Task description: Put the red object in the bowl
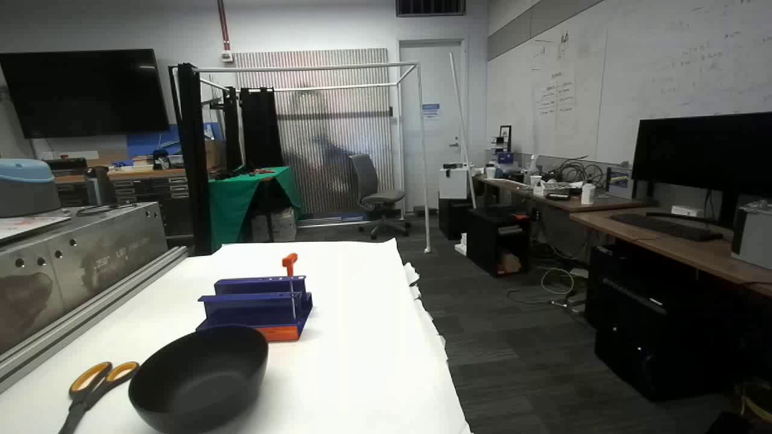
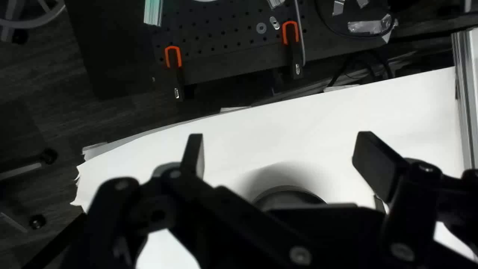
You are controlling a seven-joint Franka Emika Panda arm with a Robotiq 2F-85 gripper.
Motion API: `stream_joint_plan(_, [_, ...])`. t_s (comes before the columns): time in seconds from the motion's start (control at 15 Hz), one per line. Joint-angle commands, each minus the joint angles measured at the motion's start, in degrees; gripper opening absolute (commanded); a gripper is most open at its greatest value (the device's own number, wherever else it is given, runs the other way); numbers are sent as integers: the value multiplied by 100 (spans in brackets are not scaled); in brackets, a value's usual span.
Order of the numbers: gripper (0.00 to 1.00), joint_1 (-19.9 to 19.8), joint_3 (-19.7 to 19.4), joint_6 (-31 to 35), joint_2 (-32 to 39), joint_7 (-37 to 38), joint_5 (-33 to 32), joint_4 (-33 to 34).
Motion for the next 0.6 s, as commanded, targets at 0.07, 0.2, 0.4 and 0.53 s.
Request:
stream_joint_plan(0.07, [100,-10,5,-7,-1,-7,1,56])
stream_joint_plan(0.2, [100,-11,5,-7,-15,-7,2,79])
stream_joint_plan(0.4, [100,-94,99,135,489,186,57,376])
stream_joint_plan(0.53, [100,-73,193,351,1189,187,20,902])
